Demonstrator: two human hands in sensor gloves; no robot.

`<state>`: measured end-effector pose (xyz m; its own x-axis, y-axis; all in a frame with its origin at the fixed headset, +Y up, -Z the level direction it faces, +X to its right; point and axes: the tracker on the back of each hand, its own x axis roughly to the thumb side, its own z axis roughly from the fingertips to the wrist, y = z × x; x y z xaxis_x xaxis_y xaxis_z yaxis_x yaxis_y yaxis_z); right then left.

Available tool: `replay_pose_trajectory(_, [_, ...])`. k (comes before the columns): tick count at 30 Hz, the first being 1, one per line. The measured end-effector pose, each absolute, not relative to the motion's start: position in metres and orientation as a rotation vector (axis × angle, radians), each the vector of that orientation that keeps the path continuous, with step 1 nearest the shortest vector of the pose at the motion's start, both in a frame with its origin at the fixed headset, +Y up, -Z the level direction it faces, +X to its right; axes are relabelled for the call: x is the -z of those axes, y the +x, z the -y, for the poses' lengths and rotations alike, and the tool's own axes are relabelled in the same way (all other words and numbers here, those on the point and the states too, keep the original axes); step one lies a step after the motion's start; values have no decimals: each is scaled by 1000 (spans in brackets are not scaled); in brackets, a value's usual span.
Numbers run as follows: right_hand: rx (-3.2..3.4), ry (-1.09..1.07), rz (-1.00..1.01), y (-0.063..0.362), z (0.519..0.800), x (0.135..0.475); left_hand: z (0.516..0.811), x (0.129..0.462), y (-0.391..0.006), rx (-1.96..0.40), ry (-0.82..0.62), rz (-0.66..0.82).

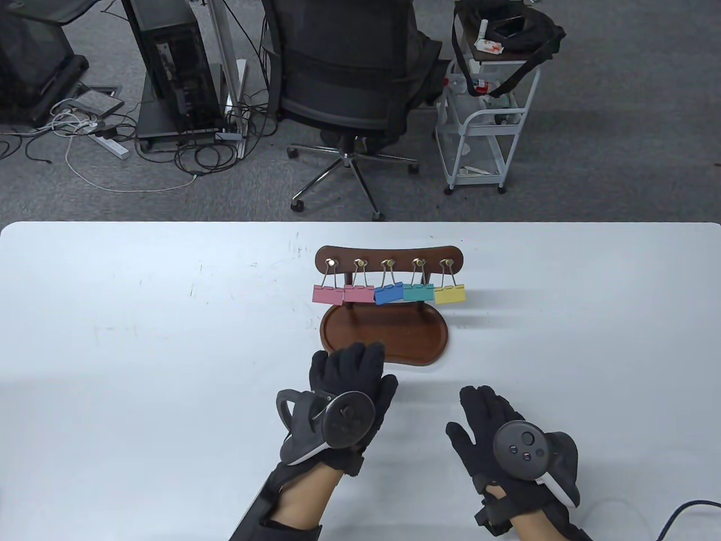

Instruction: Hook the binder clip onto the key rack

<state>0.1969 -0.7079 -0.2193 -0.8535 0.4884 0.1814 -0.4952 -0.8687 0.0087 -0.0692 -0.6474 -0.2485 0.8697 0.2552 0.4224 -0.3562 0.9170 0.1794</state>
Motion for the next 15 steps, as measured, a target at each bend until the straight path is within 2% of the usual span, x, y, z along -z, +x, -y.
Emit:
replay_pose_trajectory(7, [-2621,265,62,194,707,216,669,239,-72,-272,206,415])
replay_pose_trajectory(15, [-2630,248,97,196,704,214,673,230,-70,-216,212,413])
